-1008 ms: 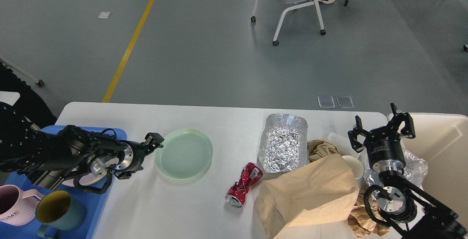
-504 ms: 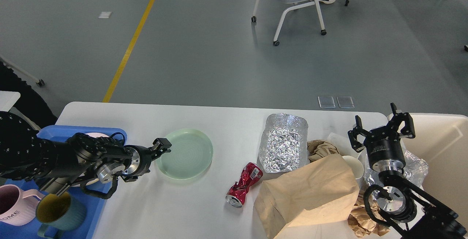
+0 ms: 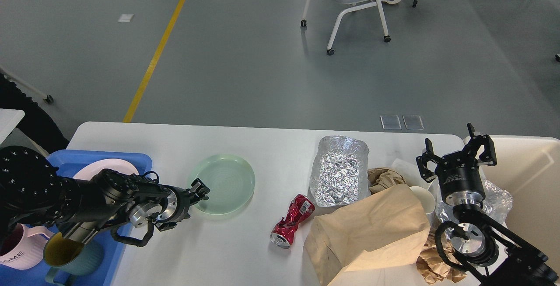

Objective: Tidy desktop
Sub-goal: 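Grasp the pale green plate's rim with the left gripper, then lift the pale green plate and stack it on the white plate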

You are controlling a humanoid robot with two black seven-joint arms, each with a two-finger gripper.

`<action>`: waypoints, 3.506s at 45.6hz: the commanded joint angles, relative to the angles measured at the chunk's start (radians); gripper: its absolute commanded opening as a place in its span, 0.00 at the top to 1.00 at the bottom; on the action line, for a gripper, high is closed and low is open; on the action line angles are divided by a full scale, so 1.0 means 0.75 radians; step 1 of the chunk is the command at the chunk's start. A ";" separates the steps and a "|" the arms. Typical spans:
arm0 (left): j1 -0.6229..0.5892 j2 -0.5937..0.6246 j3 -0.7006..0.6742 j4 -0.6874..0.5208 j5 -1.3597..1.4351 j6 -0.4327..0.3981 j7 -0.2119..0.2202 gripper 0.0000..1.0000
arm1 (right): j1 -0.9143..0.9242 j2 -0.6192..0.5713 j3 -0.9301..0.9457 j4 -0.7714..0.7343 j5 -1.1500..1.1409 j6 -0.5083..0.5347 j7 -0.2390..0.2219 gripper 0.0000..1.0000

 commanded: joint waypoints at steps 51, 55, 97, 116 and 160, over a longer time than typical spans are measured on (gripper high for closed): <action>0.000 0.027 -0.013 -0.006 -0.069 -0.076 -0.002 1.00 | -0.001 0.000 0.000 0.000 0.000 0.001 0.000 0.00; 0.000 0.031 -0.013 -0.009 -0.069 -0.076 -0.002 1.00 | 0.001 -0.002 0.000 0.000 0.000 0.001 0.000 0.00; -0.780 0.284 0.504 -0.448 -0.179 -0.506 0.049 1.00 | 0.001 0.000 0.000 0.000 0.000 0.001 0.000 0.00; -1.439 0.235 0.964 -0.780 -0.437 -0.712 -0.030 1.00 | 0.001 0.000 0.000 0.000 0.000 -0.002 0.000 0.00; -0.507 0.632 0.709 -0.005 -0.276 -0.710 0.010 1.00 | -0.001 0.000 0.000 0.000 0.000 -0.002 0.000 0.00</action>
